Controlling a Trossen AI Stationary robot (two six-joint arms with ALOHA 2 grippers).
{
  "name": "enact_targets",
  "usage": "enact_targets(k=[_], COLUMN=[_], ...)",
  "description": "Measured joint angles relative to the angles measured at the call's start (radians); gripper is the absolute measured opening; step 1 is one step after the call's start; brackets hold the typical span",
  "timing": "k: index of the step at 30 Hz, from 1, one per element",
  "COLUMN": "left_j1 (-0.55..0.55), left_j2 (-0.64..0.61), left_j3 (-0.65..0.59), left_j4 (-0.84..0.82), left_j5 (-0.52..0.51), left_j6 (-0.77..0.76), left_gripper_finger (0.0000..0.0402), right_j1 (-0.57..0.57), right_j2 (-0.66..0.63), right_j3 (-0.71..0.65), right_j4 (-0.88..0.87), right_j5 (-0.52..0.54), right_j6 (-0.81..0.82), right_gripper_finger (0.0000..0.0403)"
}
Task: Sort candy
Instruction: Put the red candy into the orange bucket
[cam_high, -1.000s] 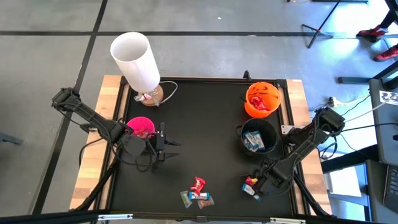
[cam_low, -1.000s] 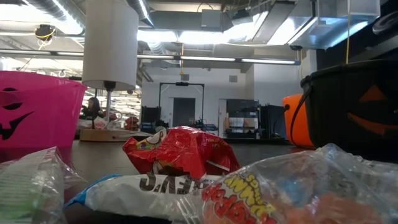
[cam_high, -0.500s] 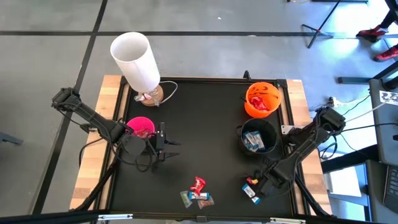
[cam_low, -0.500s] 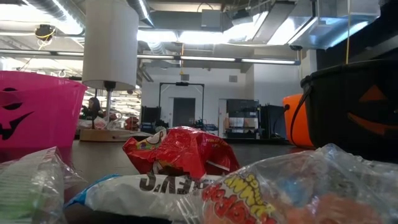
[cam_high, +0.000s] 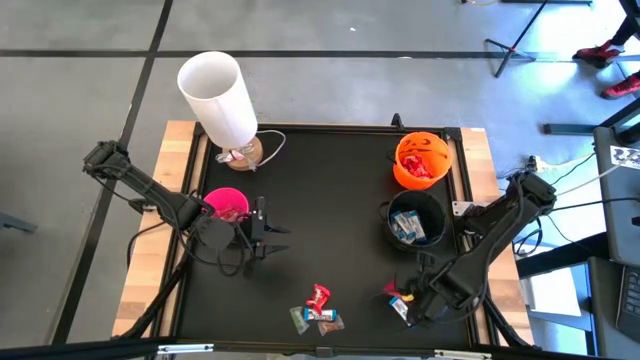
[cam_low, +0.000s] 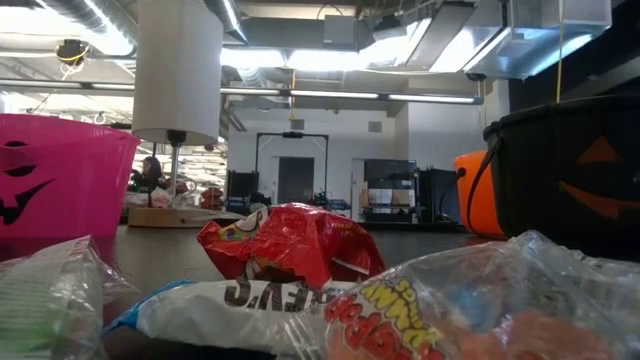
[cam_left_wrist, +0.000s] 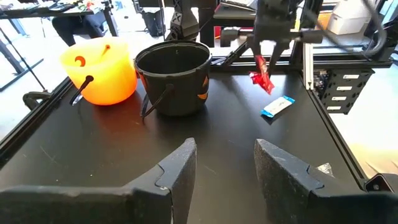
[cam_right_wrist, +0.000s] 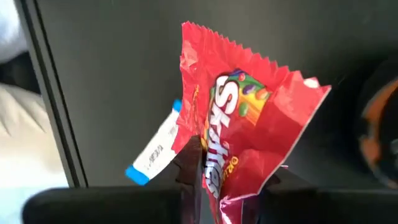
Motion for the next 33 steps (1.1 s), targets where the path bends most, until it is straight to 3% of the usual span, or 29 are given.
enact_targets(k=[10, 21, 30, 33], left_j1=[0.000, 0.000, 0.000, 0.000], left_j2=[0.002, 0.091, 0.113, 0.113], left_j3=[0.000, 0.000, 0.000, 0.000], left_j4=[0.000, 0.001, 0.015, 0.015], left_j5=[0.000, -0.051, -0.043, -0.042], left_j6=[0.000, 0.000, -0.022, -0.022], left_gripper_finger=[0.0153, 0.0153, 0.0153, 0.0153], right_j1=[-0.039, -0.225, -0.398, -0.451], right_j2=[0.006, 0.011, 0.012, 0.017], right_j3=[0.031, 0.031, 0.031, 0.007], right_j4=[0.021, 0.192, 0.203, 0.288], right_j5=[0.103, 0.106, 0.113, 0.121], right_j6=[-0.071, -0.340, -0.415, -0.475], right_gripper_finger=[0.0058, 0.0057, 0.0057, 0.0057])
